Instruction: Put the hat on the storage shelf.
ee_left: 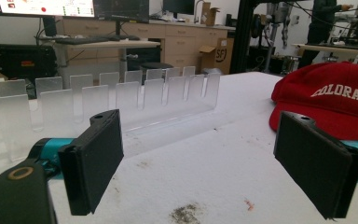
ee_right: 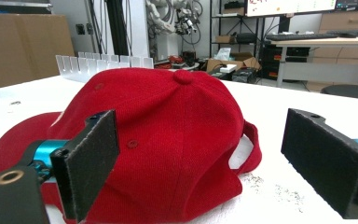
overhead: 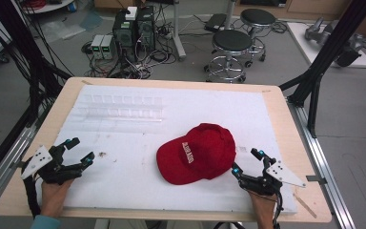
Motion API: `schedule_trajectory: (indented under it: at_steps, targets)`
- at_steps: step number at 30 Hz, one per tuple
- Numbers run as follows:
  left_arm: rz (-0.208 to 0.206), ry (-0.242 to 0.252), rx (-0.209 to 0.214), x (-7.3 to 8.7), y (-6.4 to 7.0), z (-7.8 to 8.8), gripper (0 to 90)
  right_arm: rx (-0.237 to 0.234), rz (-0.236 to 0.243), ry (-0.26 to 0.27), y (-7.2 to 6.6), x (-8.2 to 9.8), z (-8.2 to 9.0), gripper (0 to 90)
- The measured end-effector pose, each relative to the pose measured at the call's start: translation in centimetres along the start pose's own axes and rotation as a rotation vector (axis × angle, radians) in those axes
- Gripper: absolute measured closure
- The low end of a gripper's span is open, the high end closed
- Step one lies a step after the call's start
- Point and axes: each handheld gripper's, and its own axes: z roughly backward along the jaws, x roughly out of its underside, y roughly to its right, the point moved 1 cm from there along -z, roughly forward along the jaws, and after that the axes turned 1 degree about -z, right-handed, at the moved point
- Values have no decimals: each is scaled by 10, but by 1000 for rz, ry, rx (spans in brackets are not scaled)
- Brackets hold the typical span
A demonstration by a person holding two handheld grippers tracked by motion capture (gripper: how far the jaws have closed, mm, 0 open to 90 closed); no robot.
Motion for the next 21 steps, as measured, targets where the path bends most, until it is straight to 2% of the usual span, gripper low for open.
schedule_trajectory:
  at_steps: [11, 13, 21]
  targets:
    - [-14, 1, 5, 0, 1, 0, 160, 1, 4, 11, 0, 0, 1, 103]
    - [-14, -1, 7, 0, 1, 0, 160, -4, -8, 5, 0, 0, 1, 103]
    - [-12, -4, 6, 0, 1, 0, 160, -8, -7, -8, 1, -1, -1, 103]
